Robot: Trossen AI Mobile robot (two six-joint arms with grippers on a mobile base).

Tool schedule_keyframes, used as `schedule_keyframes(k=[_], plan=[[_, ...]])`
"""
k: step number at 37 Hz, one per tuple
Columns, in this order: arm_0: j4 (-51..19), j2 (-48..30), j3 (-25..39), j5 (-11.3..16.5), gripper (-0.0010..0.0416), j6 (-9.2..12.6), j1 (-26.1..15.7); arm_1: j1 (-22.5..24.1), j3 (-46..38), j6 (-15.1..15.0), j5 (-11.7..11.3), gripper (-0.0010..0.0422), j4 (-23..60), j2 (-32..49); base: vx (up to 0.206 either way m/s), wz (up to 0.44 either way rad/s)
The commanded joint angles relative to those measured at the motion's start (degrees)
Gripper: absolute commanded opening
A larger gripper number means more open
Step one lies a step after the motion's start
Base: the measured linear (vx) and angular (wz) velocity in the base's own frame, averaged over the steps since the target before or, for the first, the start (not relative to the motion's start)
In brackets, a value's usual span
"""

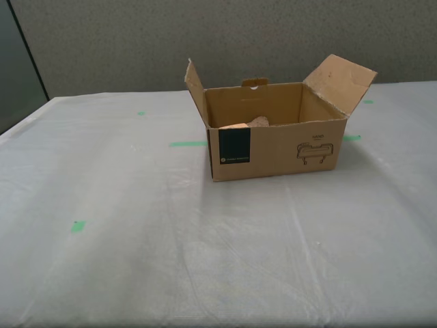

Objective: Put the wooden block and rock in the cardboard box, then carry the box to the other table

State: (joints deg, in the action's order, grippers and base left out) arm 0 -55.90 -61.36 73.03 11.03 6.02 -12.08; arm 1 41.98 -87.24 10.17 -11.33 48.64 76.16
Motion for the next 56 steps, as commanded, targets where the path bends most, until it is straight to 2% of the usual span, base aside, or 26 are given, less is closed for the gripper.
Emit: schedule_keyframes(k=[1,10,19,26,34,56], plan=[[0.2,3.13,-3.23,-0.2,0.039,-0.13,-0.04,1.33,1.88,-0.09,-1.97,0.0396,-0.02,-2.21,0.0,0.0],[0.13,9.6,-9.38,-0.17,0.0389,-0.04,-0.04,2.23,13.49,4.04,-2.03,0.0396,-2.05,-9.31,0.0,0.0],[0.13,13.99,-13.51,-0.17,0.0389,-0.02,-0.04,2.25,27.93,7.19,-2.23,0.0396,-10.01,-17.88,0.0,0.0],[0.15,16.41,-16.92,-0.17,0.0389,0.13,-0.04,2.27,34.01,8.33,-2.19,0.0396,-11.69,-21.53,0.0,0.0],[0.31,17.03,-19.12,-0.17,0.0389,-0.07,-0.04,2.27,35.87,8.31,-2.19,0.0396,-11.91,-22.51,0.0,0.0],[0.39,17.03,-19.5,-0.17,0.039,-0.04,-0.04,2.27,35.87,8.28,-2.14,0.0396,-11.87,-22.51,0.0,0.0]])
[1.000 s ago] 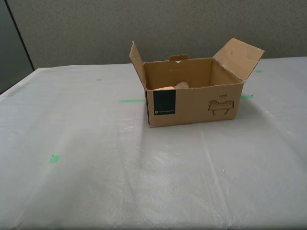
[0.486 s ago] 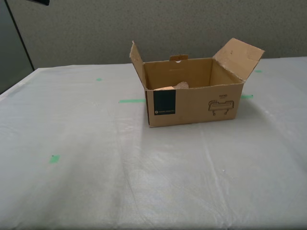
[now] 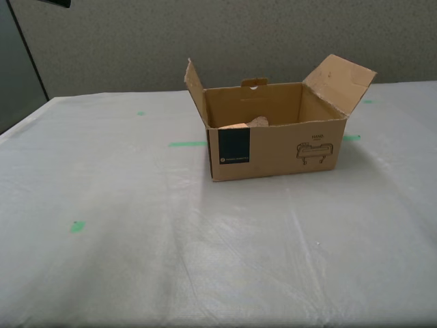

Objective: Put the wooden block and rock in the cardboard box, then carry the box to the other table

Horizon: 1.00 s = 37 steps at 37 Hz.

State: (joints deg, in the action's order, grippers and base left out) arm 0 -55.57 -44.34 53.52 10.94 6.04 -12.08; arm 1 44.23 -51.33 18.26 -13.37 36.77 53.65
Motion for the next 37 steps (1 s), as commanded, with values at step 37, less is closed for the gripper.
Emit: schedule_keyframes(k=[37], plan=[[0.07,0.0,0.02,-0.09,0.039,-0.09,-0.04,0.0,-0.04,0.2,-0.11,0.0396,0.0,0.0,0.0,0.0]])
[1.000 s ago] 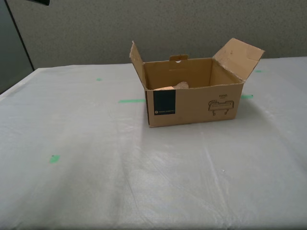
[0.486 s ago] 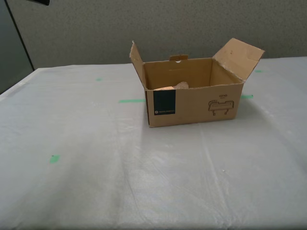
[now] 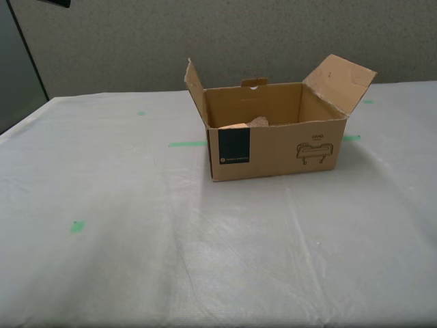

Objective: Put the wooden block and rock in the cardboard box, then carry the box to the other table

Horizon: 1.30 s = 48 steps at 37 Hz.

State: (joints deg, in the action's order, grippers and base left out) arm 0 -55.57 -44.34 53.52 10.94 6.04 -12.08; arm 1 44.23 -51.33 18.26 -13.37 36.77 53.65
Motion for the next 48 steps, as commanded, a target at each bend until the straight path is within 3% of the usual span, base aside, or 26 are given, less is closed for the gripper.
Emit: schedule_keyframes(k=[1,48], plan=[[0.04,0.0,0.02,-0.09,0.0389,-0.09,-0.04,0.0,-0.04,0.2,-0.13,0.0396,-0.02,0.0,0.0,0.0],[0.07,0.0,0.02,-0.09,0.0389,-0.09,-0.04,0.0,-0.04,0.2,-0.13,0.0396,-0.02,0.0,0.0,0.0]])
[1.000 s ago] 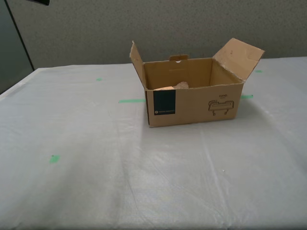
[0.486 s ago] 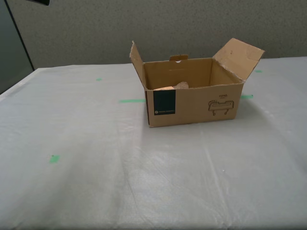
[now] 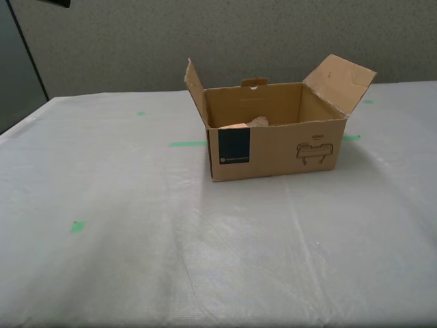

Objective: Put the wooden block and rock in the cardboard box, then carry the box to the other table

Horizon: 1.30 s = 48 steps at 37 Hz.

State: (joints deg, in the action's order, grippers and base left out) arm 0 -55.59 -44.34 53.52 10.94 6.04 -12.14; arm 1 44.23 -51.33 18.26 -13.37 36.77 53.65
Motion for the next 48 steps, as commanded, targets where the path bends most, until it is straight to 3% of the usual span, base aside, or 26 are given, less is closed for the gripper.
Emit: schedule_keyframes(k=[1,48], plan=[[0.09,0.0,0.02,-0.09,0.039,-0.09,0.02,0.0,-0.04,0.2,-0.11,0.0396,0.0,0.0,0.0,0.0],[0.09,0.0,0.02,-0.09,0.039,-0.09,0.02,0.0,-0.04,0.2,-0.13,0.0396,-0.02,0.0,0.0,0.0]])
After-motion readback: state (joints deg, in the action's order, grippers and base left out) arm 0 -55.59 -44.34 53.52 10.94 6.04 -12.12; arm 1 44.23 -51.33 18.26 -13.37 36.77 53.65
